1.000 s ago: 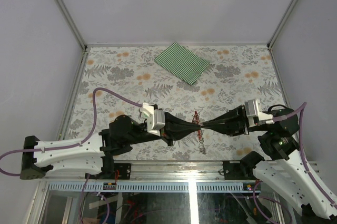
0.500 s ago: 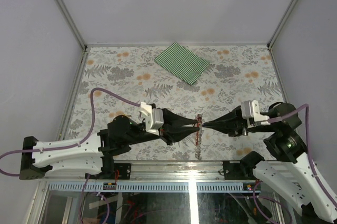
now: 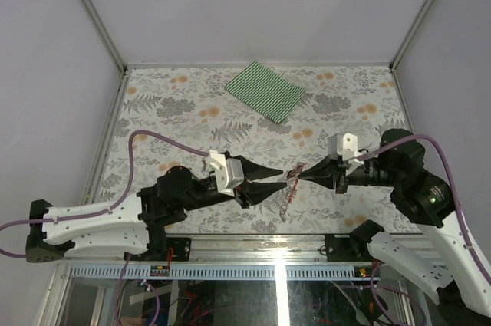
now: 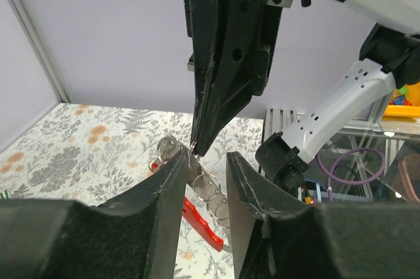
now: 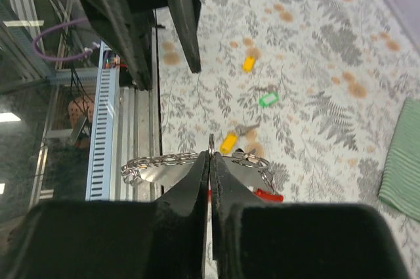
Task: Put the keys on the keyring
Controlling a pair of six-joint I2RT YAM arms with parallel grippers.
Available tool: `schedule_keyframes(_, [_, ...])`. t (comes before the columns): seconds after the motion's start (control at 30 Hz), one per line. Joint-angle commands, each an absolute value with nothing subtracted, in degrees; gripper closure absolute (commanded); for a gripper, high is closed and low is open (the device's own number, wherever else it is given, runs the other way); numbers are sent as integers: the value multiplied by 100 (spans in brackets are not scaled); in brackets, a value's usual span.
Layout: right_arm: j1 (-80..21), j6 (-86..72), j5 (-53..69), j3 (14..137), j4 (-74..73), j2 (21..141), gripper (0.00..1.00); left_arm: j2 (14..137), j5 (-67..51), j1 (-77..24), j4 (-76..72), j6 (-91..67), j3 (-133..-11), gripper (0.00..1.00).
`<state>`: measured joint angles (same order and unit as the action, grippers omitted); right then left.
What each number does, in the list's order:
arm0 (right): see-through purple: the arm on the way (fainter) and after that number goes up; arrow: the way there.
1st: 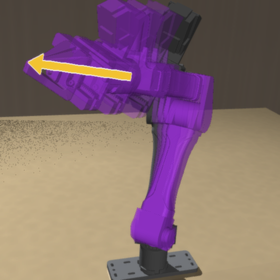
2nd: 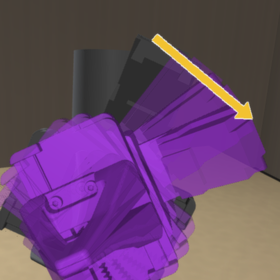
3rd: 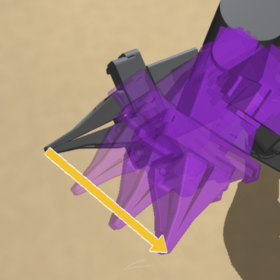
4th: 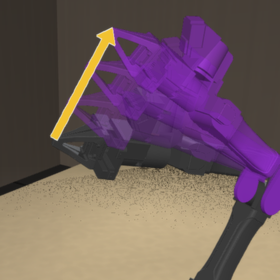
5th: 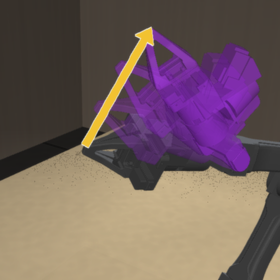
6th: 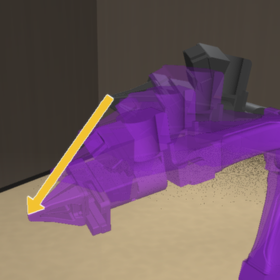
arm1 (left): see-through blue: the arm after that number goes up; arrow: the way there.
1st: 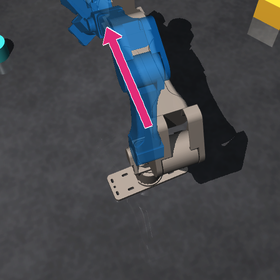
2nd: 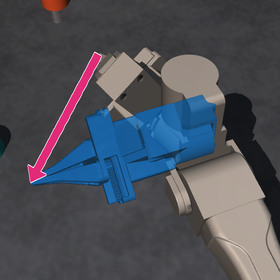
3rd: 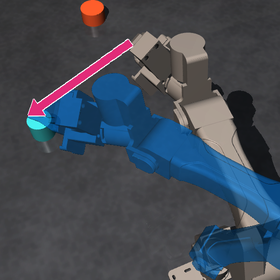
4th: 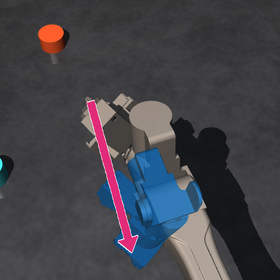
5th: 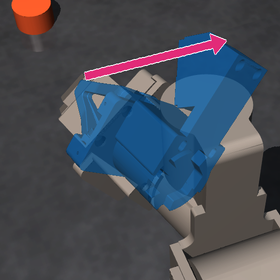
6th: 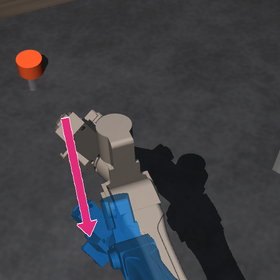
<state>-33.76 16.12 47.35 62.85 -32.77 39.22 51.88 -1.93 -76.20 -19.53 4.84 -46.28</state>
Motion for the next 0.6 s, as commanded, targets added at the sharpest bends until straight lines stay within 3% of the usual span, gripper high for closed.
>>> schedule_keyframes(0.0, [-3376,1926,4469,6716,-3780,4090,100,5318,-131,-7655,-1502,741,-5027,68])
schedule_keyframes(0.57, [-3382,2047,4746,6876,-3950,4298,100,5756,-123,-7652,-932,879,-5317,64])
